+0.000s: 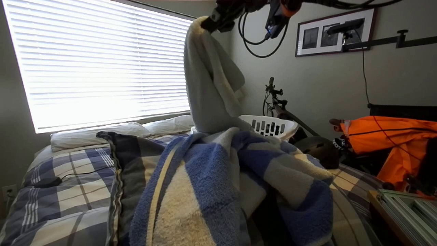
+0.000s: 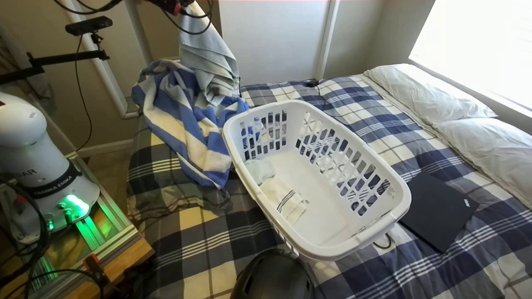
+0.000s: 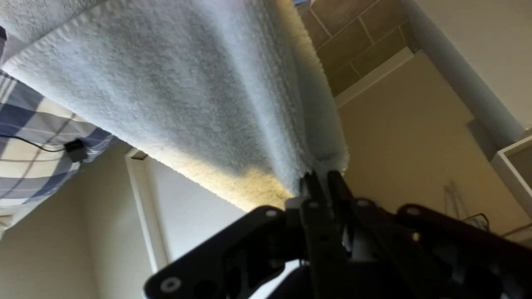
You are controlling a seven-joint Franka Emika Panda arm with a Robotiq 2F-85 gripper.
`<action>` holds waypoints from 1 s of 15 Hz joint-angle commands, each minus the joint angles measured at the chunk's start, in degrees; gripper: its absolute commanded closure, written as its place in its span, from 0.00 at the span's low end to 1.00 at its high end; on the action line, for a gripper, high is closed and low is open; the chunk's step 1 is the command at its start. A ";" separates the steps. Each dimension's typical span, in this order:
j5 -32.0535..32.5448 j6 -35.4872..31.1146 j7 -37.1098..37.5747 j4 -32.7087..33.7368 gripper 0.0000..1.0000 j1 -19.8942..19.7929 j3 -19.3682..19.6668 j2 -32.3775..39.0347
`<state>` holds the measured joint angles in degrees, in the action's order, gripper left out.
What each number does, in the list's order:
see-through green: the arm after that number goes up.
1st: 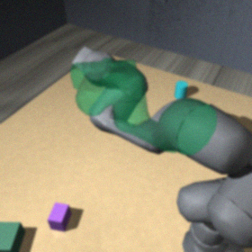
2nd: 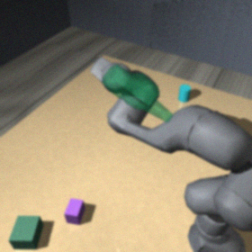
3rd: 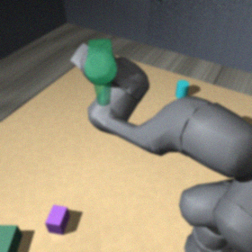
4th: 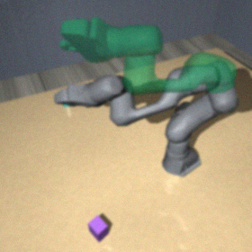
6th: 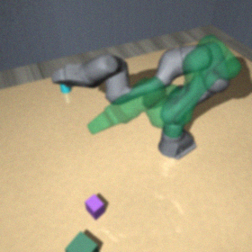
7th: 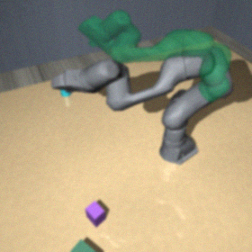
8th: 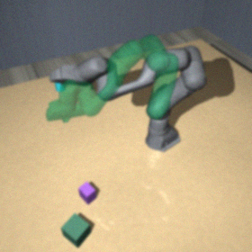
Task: Remove a towel from the basket
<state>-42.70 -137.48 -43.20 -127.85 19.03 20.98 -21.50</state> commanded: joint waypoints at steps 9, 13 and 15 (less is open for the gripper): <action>-13.71 28.41 -4.14 7.74 0.66 -11.65 -11.31 10.74; -5.05 30.66 -7.61 10.19 0.39 -16.18 -13.02 10.90; 1.97 31.80 -7.84 12.08 0.26 -17.71 -13.29 10.37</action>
<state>-48.84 -108.81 -50.44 -119.58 4.42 9.09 -11.27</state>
